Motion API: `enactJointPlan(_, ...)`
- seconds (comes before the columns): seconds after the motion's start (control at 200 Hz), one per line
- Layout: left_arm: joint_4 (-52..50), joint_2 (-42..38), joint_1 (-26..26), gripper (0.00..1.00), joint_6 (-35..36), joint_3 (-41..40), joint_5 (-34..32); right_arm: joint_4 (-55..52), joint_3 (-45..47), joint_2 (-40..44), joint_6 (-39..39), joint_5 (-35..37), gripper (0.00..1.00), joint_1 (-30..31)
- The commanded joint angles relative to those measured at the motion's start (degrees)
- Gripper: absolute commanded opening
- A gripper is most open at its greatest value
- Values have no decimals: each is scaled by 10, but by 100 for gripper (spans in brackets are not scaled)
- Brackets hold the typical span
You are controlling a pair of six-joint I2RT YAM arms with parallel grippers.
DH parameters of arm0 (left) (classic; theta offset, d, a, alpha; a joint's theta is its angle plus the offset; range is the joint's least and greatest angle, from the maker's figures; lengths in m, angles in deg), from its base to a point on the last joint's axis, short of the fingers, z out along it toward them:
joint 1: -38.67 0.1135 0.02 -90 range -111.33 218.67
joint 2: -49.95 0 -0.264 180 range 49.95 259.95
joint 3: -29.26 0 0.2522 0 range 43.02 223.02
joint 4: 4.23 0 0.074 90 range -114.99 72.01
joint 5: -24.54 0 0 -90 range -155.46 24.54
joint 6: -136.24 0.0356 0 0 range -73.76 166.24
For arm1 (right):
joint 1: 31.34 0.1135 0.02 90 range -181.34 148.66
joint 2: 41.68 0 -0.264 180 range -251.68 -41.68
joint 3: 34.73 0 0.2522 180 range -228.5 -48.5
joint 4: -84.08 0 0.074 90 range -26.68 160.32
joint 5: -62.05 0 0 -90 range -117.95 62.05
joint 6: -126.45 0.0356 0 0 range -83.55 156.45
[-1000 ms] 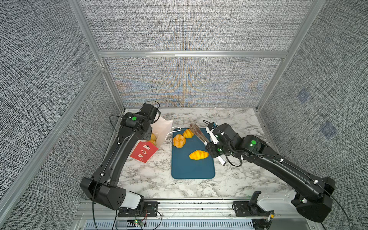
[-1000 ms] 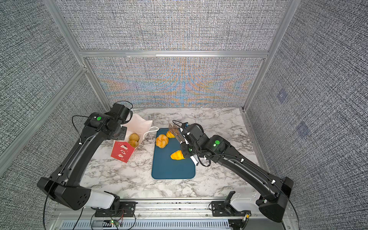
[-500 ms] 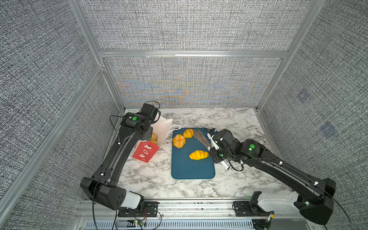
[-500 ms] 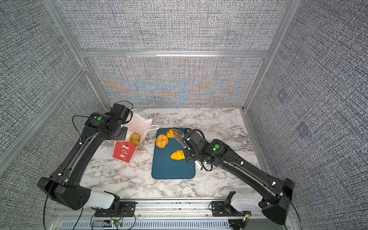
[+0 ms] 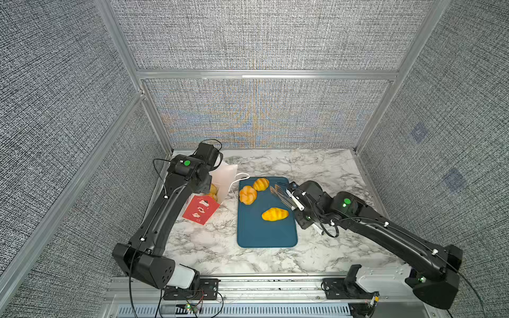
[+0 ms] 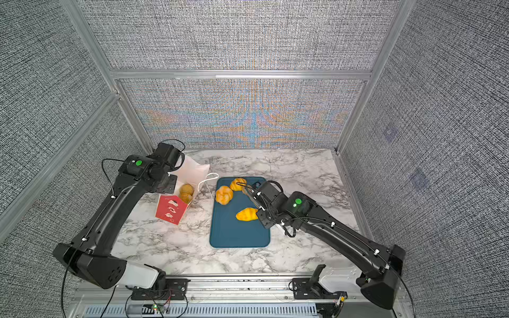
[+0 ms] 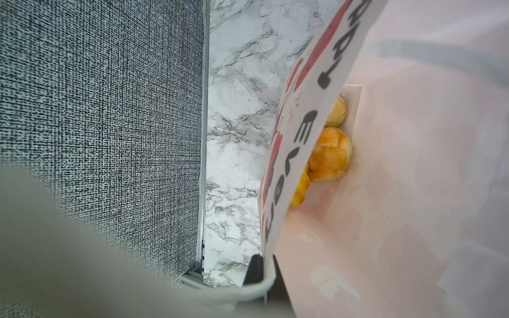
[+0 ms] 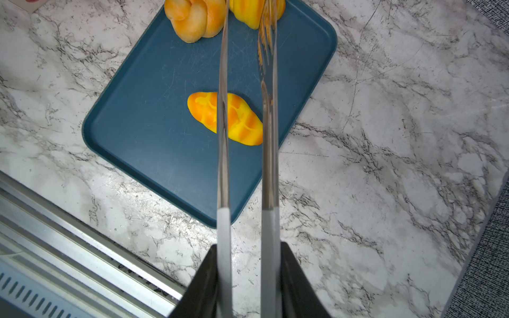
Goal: Pack bread into a paper bag
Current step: Adjust the fake bread on the plate.
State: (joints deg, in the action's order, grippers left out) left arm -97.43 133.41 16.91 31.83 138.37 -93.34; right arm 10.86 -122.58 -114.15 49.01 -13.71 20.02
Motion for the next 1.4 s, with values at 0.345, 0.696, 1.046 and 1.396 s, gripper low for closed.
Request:
enactJointPlan(0.345,3,-6,0,2,0,-5,-2,36,51,43,123,-103,34,51)
enactJointPlan(0.696,5,-11,0,2,1,-13,-4,61,143,87,208,-118,33,119)
enactJointPlan(1.046,10,-10,0,2,4,-20,-2,107,202,80,215,-107,33,119)
enactJointPlan(1.396,12,-8,0,2,4,-19,-8,139,195,29,195,-95,33,108)
